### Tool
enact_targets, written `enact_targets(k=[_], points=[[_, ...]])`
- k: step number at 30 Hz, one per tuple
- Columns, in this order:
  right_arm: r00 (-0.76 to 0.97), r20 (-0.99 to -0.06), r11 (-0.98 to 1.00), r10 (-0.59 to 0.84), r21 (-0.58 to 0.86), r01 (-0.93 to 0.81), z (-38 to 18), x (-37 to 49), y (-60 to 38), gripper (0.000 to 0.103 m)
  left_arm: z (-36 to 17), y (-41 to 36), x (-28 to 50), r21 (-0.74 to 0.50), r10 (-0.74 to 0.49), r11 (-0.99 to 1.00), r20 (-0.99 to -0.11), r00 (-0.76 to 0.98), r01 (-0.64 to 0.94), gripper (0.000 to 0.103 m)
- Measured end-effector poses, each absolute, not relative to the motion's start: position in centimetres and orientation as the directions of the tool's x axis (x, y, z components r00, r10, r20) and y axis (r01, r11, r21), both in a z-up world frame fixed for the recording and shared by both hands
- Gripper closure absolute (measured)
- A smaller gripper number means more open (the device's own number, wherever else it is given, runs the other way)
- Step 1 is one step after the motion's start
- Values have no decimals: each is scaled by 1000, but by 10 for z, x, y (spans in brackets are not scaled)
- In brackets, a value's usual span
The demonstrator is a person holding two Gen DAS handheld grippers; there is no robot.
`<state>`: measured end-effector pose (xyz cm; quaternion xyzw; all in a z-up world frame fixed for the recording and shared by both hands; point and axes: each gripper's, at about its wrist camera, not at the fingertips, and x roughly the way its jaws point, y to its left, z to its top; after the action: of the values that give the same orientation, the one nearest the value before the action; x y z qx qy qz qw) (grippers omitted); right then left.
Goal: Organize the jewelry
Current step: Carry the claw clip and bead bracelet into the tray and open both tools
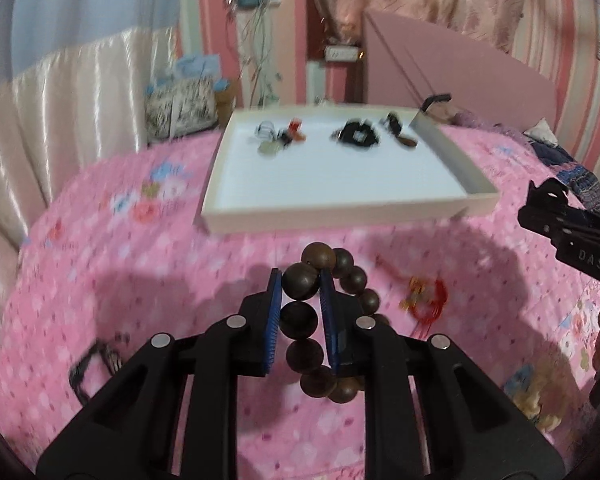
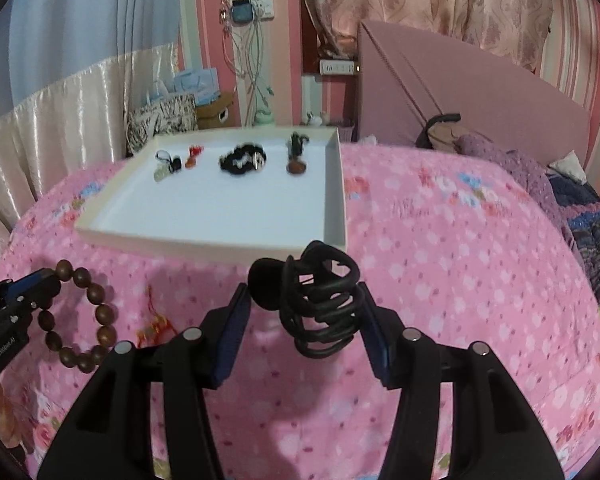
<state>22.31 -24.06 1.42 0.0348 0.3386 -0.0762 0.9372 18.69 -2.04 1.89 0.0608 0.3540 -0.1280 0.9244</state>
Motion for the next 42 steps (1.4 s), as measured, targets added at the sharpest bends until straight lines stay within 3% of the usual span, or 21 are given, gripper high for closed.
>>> enact_targets(k=[11,17,29,42], points=[[795,-600,984,-90,71,166,51,286,-248,50,62,-44,244,-33,-331,926,-548,768,376,86],[767,-636,983,-83,73,167,43,339,-250,50,62,-58,309,-115,-359,922,-608,708,369,86],[700,-707,980,-103,50,195,-7,391,-266,50,10,-37,379,-163,-271,961,-706,654,223,86],[713,-693,981,-108,43,191,-20,393,-266,50,-17,-34,385,-33,-98,993,-765,637,112,85]])
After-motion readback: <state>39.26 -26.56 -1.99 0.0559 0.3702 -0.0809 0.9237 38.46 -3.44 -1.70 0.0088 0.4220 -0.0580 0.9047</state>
